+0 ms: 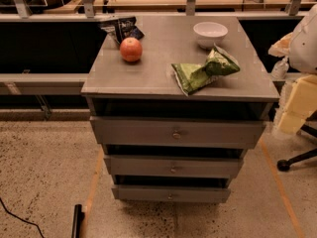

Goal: Place green jalapeno chip bag into white bowl

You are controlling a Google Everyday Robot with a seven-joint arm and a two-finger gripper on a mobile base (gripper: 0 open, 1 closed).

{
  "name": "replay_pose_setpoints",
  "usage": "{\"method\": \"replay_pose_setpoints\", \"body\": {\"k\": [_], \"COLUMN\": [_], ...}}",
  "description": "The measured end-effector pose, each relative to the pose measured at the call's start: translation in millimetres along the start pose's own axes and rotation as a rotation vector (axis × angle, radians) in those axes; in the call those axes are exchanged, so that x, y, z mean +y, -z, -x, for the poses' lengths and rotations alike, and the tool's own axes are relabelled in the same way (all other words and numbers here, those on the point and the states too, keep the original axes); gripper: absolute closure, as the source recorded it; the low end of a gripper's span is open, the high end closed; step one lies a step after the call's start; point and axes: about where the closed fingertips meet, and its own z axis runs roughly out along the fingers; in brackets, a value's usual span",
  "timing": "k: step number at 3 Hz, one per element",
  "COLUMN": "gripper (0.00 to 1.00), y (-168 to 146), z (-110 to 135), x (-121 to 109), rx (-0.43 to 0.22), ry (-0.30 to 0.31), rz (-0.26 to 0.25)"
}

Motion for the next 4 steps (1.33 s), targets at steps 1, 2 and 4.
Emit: {"method": "replay_pose_setpoints", "body": {"k": [1,2,4], "gripper": [0.0,0.0,0.0], "y": [0,-2,-48], "z": [0,-2,7], "x": [0,-24,-116], "rx": [0.0,-0.025,-0.156], "ry": [0.0,-0.014,0.049], "rz": [0.0,-0.033,-0.05]}}
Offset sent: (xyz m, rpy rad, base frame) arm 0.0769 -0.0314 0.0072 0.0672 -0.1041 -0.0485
